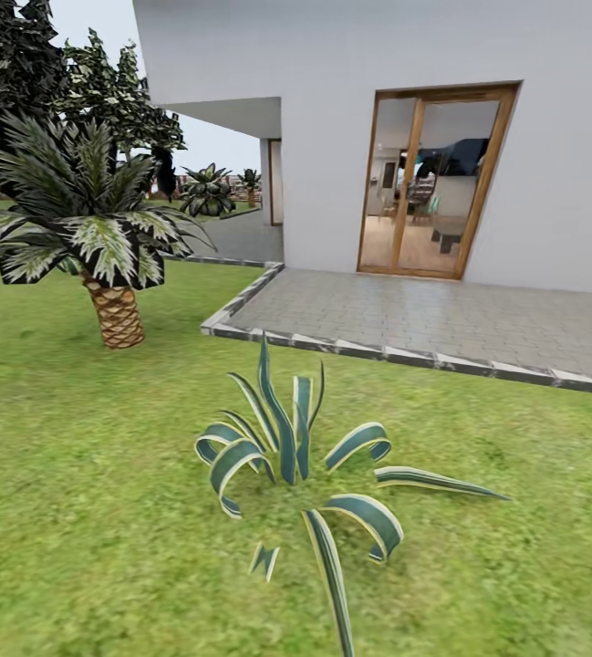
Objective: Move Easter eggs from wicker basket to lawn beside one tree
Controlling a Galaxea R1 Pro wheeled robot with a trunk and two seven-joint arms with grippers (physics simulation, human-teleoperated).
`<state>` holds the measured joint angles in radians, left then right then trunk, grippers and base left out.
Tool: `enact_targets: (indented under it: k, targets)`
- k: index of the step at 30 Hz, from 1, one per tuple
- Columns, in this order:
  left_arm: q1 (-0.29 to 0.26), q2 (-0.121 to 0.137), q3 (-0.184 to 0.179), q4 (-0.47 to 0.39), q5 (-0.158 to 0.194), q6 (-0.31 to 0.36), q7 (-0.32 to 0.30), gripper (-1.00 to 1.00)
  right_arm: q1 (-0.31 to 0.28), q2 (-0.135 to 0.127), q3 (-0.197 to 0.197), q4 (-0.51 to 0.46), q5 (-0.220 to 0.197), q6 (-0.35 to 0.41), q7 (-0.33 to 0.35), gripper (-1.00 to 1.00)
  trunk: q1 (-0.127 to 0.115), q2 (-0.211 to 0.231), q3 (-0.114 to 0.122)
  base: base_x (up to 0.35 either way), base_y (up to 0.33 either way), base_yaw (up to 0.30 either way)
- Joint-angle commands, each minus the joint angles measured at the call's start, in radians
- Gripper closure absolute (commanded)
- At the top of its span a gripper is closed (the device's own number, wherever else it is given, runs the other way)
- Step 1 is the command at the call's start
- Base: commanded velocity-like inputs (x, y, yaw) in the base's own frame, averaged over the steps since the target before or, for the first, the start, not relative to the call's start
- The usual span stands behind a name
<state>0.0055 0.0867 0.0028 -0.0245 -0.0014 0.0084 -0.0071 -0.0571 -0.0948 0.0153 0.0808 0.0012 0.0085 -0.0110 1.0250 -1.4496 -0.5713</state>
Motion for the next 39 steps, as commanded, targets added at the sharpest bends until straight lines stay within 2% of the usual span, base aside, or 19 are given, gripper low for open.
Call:
enact_targets:
  k: [1, 15, 21, 32, 39]
  targets:
    - [0.001, 0.000, 0.001, -0.002, 0.000, 0.001, -0.001, -1.00, -0.001, -0.001, 0.002, 0.002, 0.000, 0.001, -0.001, -1.00, 0.000, 0.000, -0.001, 0.000, 0.153, 0.000]
    - [0.001, -0.001, 0.002, -0.002, 0.003, 0.001, -0.001, -1.00, -0.001, -0.005, 0.002, 0.008, -0.001, -0.001, 0.004, -1.00, 0.000, 0.000, -0.001, 0.002, 0.022, 0.000]
    - [0.001, 0.000, 0.000, -0.002, 0.000, 0.002, -0.002, -1.00, -0.001, 0.004, 0.001, 0.008, -0.005, -0.009, -0.001, -1.00, 0.000, 0.000, -0.001, 0.150, 0.244, 0.000]
    - [0.001, 0.001, 0.000, -0.002, 0.001, 0.002, -0.002, -1.00, -0.001, 0.006, -0.001, 0.008, -0.011, -0.009, -0.002, -1.00, 0.000, 0.000, -0.001, 0.176, 0.298, -0.001]
    - [0.001, -0.001, 0.002, -0.002, 0.002, 0.002, -0.001, -1.00, -0.001, 0.004, -0.003, 0.008, -0.012, -0.014, -0.001, -1.00, 0.000, 0.000, -0.001, 0.037, 0.098, -0.240]
